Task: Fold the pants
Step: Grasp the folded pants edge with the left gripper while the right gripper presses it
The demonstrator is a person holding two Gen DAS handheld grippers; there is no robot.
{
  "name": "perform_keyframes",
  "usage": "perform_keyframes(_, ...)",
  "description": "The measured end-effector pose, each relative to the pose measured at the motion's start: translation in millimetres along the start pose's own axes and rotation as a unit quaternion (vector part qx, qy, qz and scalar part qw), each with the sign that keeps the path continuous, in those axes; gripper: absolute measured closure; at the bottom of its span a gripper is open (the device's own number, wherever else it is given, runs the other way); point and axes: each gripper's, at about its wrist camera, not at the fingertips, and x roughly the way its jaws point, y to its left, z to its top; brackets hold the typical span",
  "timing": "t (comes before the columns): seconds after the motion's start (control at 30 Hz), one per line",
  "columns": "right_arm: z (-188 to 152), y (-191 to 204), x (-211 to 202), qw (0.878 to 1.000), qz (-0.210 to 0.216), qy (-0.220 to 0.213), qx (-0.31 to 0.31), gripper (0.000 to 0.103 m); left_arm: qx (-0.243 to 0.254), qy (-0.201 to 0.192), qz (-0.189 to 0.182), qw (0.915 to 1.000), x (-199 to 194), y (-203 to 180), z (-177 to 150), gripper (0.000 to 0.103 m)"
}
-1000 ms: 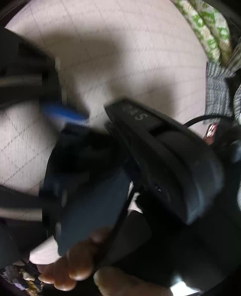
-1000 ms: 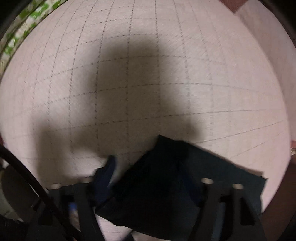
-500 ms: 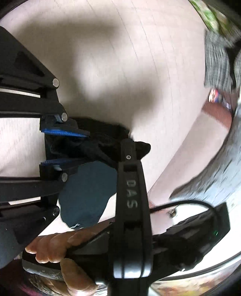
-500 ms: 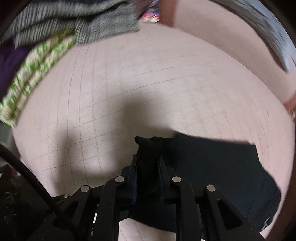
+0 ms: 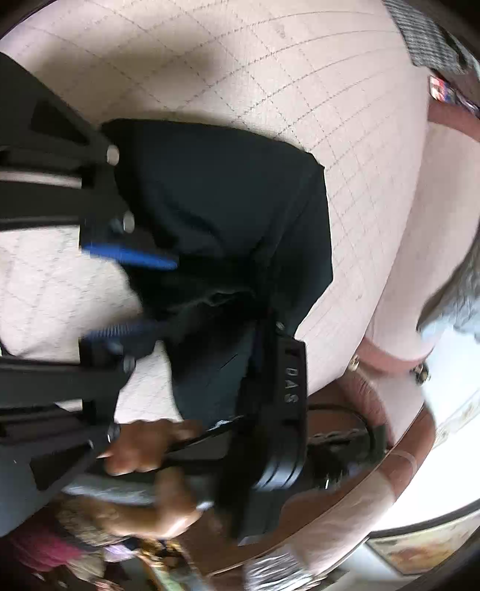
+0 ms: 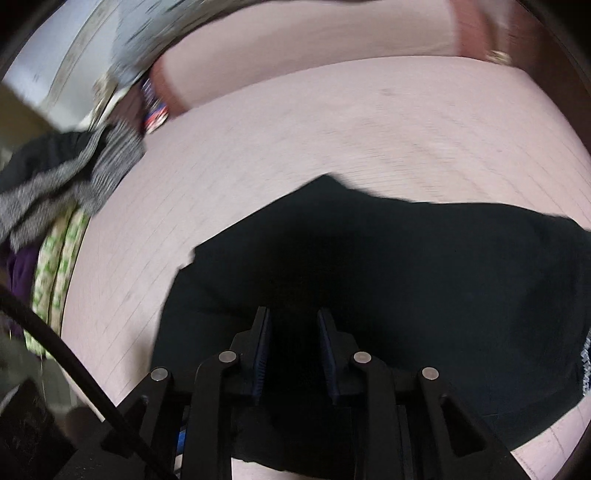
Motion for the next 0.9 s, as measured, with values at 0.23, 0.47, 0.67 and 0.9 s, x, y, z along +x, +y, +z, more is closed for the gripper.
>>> perform_keyframes(0.23,-2,-22,-62,0.996,0.049,-0.07,0.023,0.073,0.032,-0.028,0.043,0.9982,-47,15,-39,0.054)
perform_keyframes(0.47,-12,26,-26,0.98,0.192,0.015,0.04,0.073,-0.037,-0.009,0.058,0.9976,-40,49,-45,0.054)
perform_keyframes(0.67,-41,4,4,0.985,0.149,0.059,0.056,0.076,-0.033,-0.018,0.067,0.997,-55,56,-50,0.054)
perform_keyframes(0.9,-62,-64,-35,0.991,0.092,-0.005,0.092,0.085,-0.022,-0.013,0.053,0.9983,-38,46,-28,0.052)
